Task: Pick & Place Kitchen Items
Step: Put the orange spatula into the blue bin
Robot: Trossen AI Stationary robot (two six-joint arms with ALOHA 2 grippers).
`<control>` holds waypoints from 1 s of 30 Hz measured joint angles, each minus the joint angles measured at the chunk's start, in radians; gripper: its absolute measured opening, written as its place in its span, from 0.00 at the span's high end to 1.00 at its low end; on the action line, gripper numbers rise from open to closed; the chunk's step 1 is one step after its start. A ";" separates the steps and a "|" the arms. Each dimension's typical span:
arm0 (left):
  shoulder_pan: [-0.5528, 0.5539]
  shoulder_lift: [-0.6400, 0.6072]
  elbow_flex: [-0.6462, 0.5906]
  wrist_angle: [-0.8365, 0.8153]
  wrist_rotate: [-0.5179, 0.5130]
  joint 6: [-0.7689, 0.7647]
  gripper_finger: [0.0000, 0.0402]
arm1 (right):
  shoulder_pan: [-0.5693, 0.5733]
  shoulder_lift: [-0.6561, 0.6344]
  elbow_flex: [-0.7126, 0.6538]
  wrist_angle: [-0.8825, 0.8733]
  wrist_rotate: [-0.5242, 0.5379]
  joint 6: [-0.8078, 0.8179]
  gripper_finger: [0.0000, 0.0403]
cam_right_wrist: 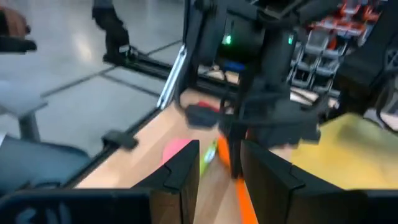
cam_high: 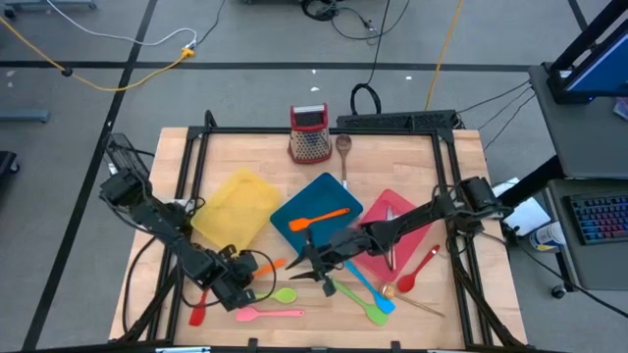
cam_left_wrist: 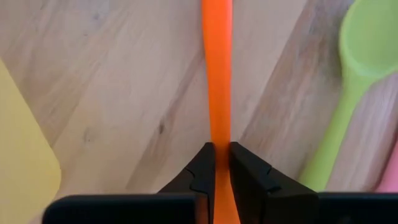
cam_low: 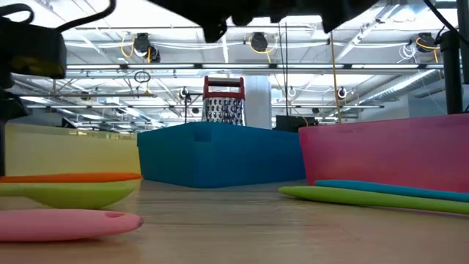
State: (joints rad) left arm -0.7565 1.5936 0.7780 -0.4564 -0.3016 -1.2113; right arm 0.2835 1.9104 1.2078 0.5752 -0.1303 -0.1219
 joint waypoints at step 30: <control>0.017 -0.002 0.000 0.162 -0.020 0.097 0.89 | -0.019 0.099 0.062 -0.363 0.049 -0.140 0.56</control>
State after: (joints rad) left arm -0.7399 1.5913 0.7780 -0.2949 -0.3214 -1.1147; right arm 0.2640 2.0098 1.2700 0.2118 -0.0816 -0.2620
